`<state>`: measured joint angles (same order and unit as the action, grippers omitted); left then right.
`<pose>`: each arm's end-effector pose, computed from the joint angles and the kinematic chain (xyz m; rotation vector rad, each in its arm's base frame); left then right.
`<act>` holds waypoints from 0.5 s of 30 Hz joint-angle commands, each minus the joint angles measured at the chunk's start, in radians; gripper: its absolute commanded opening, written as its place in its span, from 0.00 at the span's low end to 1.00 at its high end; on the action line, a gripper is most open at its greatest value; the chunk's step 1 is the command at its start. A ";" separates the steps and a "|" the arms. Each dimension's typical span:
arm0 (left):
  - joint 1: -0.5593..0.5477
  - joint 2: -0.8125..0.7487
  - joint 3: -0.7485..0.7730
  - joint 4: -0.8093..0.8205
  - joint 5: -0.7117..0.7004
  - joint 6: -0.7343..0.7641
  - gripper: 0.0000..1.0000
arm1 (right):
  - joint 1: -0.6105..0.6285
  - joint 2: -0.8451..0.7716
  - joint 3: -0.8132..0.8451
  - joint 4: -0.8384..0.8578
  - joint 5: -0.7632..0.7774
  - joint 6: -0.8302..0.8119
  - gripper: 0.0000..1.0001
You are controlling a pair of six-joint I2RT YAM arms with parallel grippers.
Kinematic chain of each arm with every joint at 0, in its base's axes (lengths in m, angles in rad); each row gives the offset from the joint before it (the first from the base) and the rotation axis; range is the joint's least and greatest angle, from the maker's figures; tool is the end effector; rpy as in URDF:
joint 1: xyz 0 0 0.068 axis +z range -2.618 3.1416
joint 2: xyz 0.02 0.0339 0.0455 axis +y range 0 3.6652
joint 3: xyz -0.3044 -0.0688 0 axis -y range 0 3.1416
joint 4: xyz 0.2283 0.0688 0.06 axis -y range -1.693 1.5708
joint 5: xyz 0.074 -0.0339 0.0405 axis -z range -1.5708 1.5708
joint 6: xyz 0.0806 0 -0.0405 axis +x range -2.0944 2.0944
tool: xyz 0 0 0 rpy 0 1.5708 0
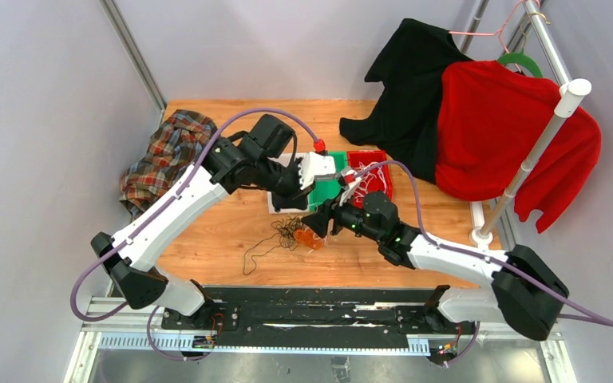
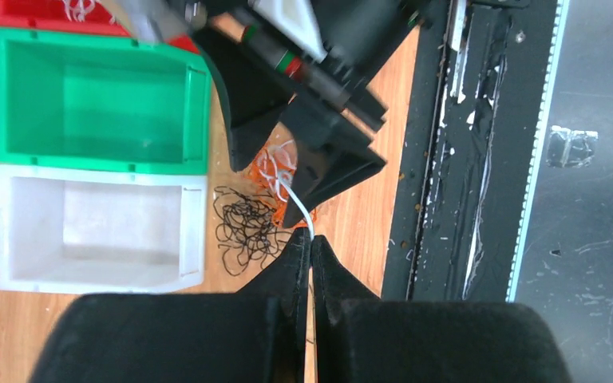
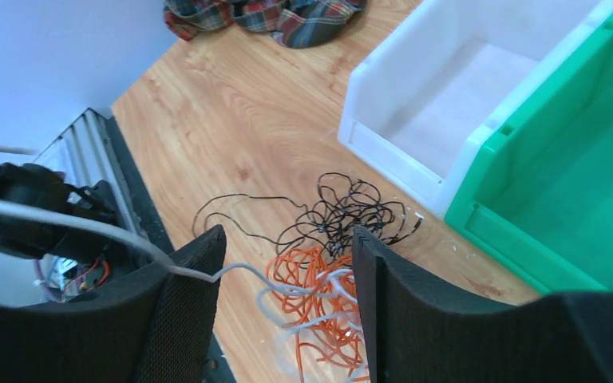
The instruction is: Untangle the cables
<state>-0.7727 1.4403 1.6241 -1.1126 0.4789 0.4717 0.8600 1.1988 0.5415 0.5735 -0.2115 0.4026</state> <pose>0.1753 -0.2228 0.3995 1.6123 1.9019 -0.7237 0.1692 0.2225 0.2923 -0.5702 1.6868 1.1136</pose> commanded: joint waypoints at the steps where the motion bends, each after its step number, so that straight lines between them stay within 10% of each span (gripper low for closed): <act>1: 0.004 0.001 0.107 -0.074 0.065 0.012 0.00 | 0.013 0.088 0.023 0.083 0.061 -0.011 0.59; 15: 0.004 0.034 0.555 -0.084 -0.142 0.064 0.00 | 0.037 0.243 -0.156 0.232 0.166 0.035 0.55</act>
<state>-0.7727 1.4567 2.0602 -1.1984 0.4191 0.5064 0.8757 1.4094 0.4351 0.7322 -0.1032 0.4168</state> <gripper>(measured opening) 0.012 0.558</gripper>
